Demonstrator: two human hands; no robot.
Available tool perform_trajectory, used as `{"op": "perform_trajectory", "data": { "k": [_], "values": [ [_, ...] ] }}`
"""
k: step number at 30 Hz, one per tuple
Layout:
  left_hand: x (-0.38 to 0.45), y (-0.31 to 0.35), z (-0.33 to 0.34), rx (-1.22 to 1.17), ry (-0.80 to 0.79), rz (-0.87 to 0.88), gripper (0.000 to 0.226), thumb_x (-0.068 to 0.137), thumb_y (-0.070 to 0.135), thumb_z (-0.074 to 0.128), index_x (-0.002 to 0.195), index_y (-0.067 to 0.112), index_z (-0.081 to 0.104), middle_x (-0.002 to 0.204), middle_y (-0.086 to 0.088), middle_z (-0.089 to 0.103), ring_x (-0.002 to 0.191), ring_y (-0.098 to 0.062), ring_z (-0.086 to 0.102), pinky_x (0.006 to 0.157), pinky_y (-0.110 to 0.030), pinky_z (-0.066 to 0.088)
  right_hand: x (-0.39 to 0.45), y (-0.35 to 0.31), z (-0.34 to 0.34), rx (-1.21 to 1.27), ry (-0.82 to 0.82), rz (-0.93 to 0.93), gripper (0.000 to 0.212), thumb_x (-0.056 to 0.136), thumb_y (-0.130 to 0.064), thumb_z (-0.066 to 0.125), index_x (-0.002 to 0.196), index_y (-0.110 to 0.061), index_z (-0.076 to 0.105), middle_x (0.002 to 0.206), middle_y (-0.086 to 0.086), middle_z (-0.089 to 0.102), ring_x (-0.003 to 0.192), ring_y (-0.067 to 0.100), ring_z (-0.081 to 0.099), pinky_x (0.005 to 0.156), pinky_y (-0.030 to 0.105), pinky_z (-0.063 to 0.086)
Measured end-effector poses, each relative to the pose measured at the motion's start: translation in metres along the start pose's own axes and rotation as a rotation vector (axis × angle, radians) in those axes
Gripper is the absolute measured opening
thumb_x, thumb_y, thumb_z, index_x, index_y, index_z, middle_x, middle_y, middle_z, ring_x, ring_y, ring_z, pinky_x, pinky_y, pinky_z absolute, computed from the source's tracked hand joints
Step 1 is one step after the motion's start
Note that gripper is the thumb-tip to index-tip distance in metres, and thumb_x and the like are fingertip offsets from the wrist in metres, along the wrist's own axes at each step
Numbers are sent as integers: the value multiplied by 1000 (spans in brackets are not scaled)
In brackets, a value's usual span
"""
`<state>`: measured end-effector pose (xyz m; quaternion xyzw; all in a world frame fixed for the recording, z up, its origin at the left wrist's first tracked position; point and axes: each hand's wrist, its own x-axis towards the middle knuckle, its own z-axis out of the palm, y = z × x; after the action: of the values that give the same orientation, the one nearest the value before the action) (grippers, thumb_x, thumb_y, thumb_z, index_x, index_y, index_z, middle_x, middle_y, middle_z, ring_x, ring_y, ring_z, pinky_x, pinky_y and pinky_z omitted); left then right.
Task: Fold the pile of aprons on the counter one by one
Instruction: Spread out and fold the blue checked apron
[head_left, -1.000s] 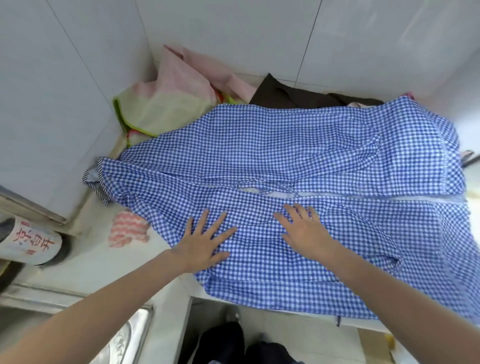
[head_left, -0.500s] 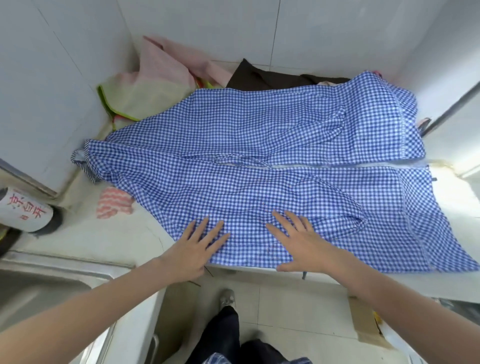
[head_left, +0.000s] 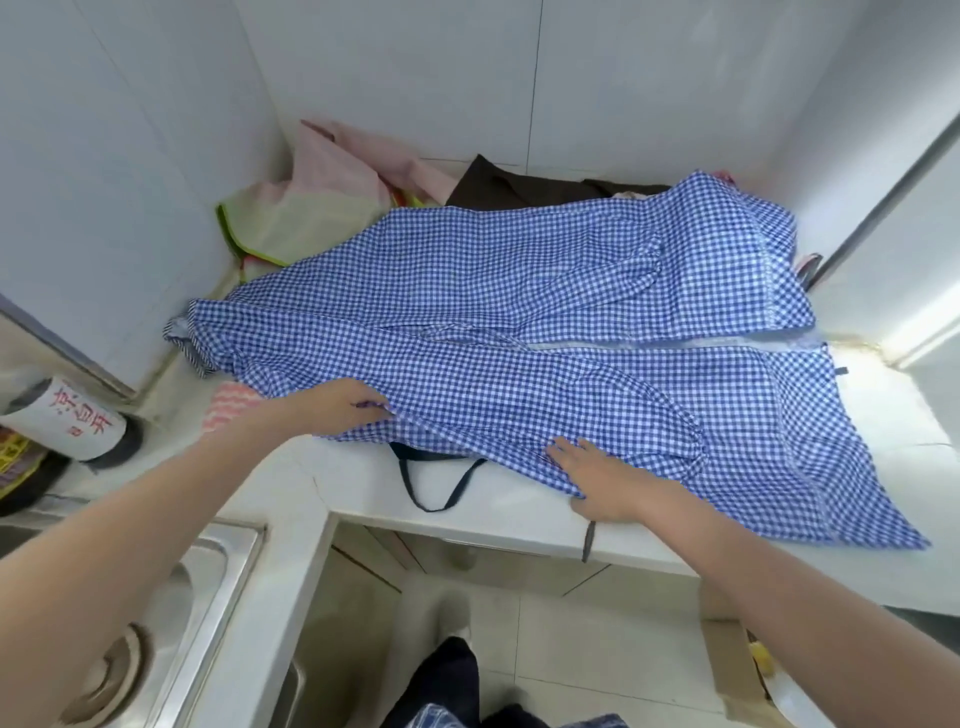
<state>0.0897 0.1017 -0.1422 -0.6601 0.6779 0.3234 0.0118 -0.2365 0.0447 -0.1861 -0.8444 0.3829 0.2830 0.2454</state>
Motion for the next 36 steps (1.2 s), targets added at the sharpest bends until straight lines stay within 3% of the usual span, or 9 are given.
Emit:
{"op": "perform_trajectory", "data": {
  "k": [7,12,13,14,19,23,26,30,36],
  "values": [
    [21,-7,-49,-45,-105,-61,33,98,24,46,66,16,46,64,3,43,61,-11,40,63,-20,34,-7,41,-69,17,8,148,37,93,-2,40,129,-5,47,131,12,50,103,22,51,77,26,43],
    [56,-5,-116,-266,-289,-195,30,94,37,49,73,16,53,68,17,28,61,-8,21,59,-25,42,10,77,-157,130,-113,290,46,86,-8,62,129,-8,44,131,7,49,112,24,52,93,34,47],
    [65,-7,-130,-316,-305,-214,26,95,35,49,80,16,59,106,-2,34,98,-9,37,63,-25,49,13,79,-180,144,-124,308,48,87,-8,63,130,-8,43,135,7,46,120,27,50,100,37,44],
    [76,-10,-145,-352,-299,-215,24,96,31,49,87,14,63,74,-6,64,65,-5,63,63,-21,50,19,81,-203,139,-121,322,51,87,-9,64,132,-8,40,139,8,43,125,29,46,104,40,42],
    [153,-37,-207,-438,-80,-209,21,95,19,54,78,8,61,65,-1,60,50,-6,53,51,-14,42,71,87,-305,66,16,412,64,91,-12,60,145,-6,27,150,10,27,134,26,35,108,35,35],
    [215,-59,-214,-244,160,-248,25,92,14,59,84,-8,65,67,-10,54,58,-21,52,60,-28,43,126,93,-333,-28,204,397,6,82,-2,60,78,0,55,90,15,58,87,25,60,75,28,47],
    [245,-72,-203,-47,327,-298,24,94,17,55,106,2,69,107,-18,66,98,-30,60,83,-31,44,159,99,-332,-36,286,435,19,88,-3,47,101,0,61,120,19,60,111,33,57,84,31,47],
    [272,-81,-197,-21,492,-268,20,93,15,53,97,3,69,104,-16,67,98,-32,59,79,-33,42,184,109,-332,36,281,483,31,93,-5,46,121,0,57,122,18,59,102,31,58,80,38,48],
    [293,-93,-194,18,585,-279,15,92,14,53,90,6,66,95,-15,66,89,-33,59,72,-36,42,199,123,-331,100,329,487,16,87,-10,58,72,-9,53,71,6,53,72,25,57,54,28,38]
  ]
}}
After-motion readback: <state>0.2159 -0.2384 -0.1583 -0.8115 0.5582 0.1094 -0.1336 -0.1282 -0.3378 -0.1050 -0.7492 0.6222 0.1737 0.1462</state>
